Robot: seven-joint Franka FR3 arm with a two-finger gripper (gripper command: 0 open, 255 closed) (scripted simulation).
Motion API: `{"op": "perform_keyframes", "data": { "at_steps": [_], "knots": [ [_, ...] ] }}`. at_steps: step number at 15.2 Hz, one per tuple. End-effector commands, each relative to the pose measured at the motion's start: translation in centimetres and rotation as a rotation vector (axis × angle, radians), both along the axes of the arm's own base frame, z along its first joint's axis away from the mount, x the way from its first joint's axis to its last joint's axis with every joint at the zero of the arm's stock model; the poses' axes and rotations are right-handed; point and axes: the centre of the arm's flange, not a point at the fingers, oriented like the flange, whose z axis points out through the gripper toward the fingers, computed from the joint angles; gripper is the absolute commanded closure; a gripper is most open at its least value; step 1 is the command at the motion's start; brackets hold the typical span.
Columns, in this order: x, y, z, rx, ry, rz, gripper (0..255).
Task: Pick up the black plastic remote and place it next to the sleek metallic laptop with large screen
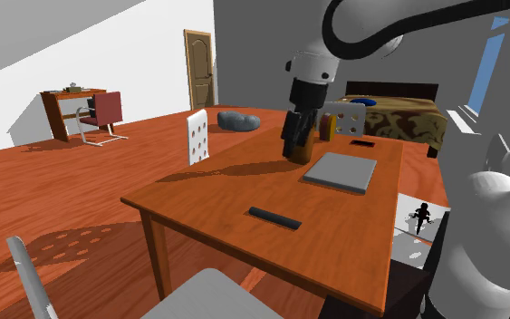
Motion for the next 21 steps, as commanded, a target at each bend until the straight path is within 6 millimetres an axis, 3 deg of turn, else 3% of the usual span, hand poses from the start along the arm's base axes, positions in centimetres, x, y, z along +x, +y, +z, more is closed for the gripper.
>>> {"op": "perform_keyframes", "data": {
  "at_steps": [1, 21],
  "knots": [
    [1.0, -1.0, -2.3, -0.004, -0.006, -0.004, 0],
    [10.0, -11.7, -24.2, -0.039, -0.047, -0.043, 0]
  ]
}}
